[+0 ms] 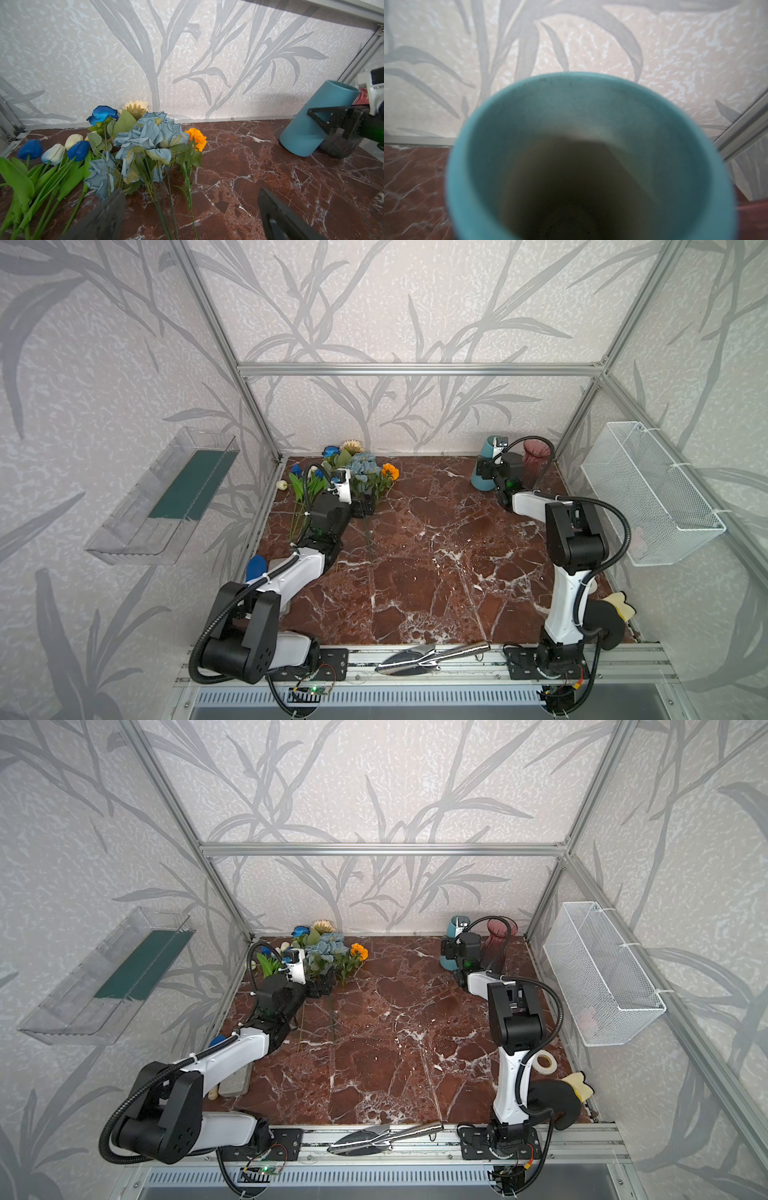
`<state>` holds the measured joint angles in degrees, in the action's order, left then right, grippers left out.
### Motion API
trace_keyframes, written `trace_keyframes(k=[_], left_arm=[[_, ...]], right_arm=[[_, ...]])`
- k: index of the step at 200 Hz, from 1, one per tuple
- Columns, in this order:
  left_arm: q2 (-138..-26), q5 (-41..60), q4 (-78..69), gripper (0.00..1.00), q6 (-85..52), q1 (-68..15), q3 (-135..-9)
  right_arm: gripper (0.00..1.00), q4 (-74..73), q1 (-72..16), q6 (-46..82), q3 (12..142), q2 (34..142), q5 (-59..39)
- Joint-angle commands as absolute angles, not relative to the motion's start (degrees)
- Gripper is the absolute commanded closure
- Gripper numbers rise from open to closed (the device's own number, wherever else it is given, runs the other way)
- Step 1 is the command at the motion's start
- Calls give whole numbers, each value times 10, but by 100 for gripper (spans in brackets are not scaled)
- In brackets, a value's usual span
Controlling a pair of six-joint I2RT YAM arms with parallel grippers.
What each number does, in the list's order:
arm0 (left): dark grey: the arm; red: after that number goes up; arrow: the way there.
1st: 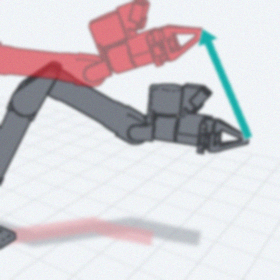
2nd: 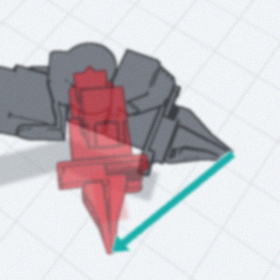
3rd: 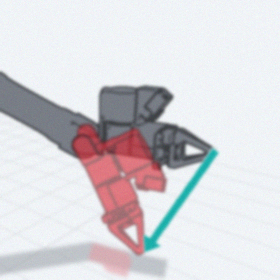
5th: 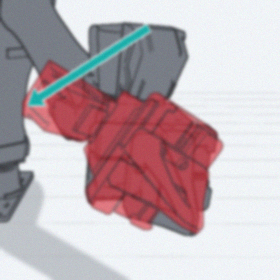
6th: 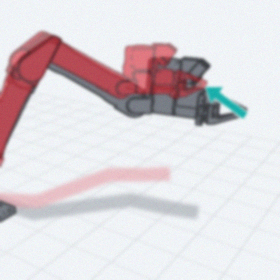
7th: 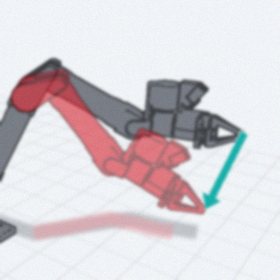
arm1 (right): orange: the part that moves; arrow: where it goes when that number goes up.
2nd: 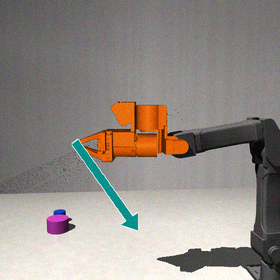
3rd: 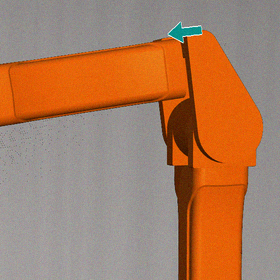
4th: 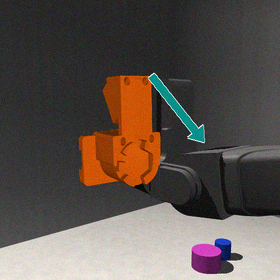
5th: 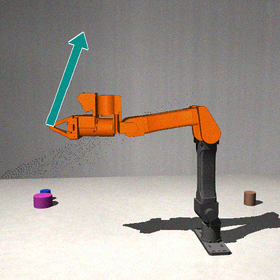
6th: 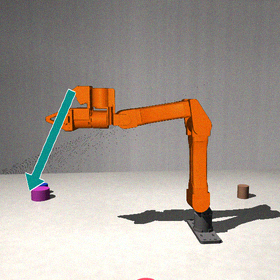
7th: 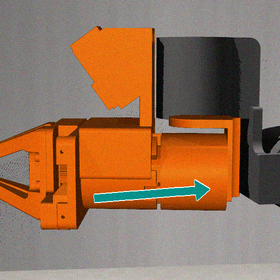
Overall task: Arrange the flowers into the vase
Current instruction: 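Grasp the light-blue vase with the right gripper and carry it toward the flowers, then set the light-blue vase down near the flowers and open the right gripper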
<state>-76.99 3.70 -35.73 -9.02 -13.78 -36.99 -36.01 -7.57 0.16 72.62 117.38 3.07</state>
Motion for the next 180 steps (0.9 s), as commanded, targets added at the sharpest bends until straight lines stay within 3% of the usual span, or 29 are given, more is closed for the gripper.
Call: trace_keyframes(k=[1, 53, 73, 103, 180], left_arm=[[-751, 16, -353, 1, -112, -131, -365], [-725, -17, -296, 1, -145, -104, -352], [-708, -38, -269, 3, -145, -102, -344], [-688, -53, -250, 7, -139, -101, -331], [-679, -19, -241, 12, -116, -101, -328]], right_arm=[[70, -417, -105, -5, 691, 1108, -77], [74, -498, -250, -22, 594, 1020, -171], [74, -519, -310, -21, 595, 1035, -209], [74, -512, -376, -68, 616, 1067, -193], [75, -464, -350, -101, 610, 1043, -97]])
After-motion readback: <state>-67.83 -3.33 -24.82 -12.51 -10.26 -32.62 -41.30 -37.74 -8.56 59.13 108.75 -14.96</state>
